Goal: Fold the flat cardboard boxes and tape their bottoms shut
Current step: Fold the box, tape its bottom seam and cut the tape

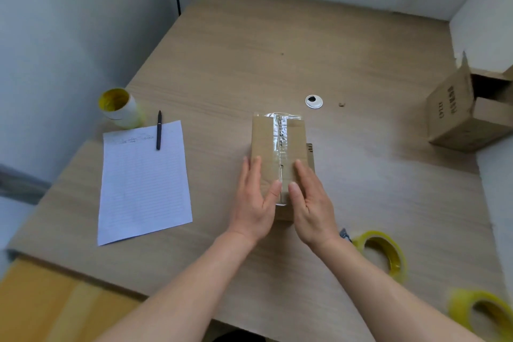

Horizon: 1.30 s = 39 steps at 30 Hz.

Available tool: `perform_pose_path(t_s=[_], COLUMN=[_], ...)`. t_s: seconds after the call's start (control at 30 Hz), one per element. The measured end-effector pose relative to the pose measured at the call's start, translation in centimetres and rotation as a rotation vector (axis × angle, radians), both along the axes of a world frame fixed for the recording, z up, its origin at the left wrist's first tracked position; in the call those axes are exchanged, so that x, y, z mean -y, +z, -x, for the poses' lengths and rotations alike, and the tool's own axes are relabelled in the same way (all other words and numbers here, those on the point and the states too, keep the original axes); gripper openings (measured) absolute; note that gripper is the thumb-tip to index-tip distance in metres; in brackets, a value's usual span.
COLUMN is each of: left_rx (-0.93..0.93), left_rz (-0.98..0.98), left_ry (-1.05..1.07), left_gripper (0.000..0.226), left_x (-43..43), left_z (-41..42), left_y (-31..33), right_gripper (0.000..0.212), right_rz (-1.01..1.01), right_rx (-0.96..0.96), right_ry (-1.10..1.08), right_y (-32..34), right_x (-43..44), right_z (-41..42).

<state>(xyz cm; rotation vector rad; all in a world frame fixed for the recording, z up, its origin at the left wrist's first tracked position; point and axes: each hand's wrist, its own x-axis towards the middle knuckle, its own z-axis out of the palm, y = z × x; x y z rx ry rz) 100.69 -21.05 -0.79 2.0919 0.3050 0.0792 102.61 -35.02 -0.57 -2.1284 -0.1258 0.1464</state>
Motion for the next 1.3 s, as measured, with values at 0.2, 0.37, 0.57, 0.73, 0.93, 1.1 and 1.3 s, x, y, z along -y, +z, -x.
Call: perform_pose_path(t_s=[0.2,0.37,0.57,0.73,0.93,1.1,1.3], left_rx=[-0.022,-0.002,0.093,0.039,0.049,-0.040,0.006], left_rz=[0.580,0.640,-0.008,-0.312,-0.379,-0.385,-0.198], left_ry=[0.302,0.300,-0.117,-0.316,-0.405,-0.454,-0.429], left_gripper=[0.052,0.057,0.074,0.095,0.098,0.100,0.099], left_x=[0.7,0.2,-2.8,-3.6,-3.9,-4.3,-4.7], left_z=[-0.6,-0.8,-0.5,-0.1,-0.1,-0.2,2.2], left_y=[-1.4,-1.7,-1.3,-1.1,-1.6,-0.8,-1.0], right_gripper=[0.042,0.043,0.050,0.057,0.056,0.058,0.047], right_rz=[-0.175,-0.158,-0.036,0.078,0.102,0.102,0.104], right_rx=[0.063,0.157,0.170,0.147,0.086,0.014,-0.028], right_ry=[-0.064,-0.056,0.027,0.096,0.067,0.033,0.091], right_y=[-2.0,-3.0,-2.3,-1.9,-1.7,-0.9,-0.6], right_x=[-0.3,0.1,0.8,1.5,1.7,1.4,2.1], right_z=[-0.2,-0.8,-1.1,-0.8,0.6,1.3,3.3])
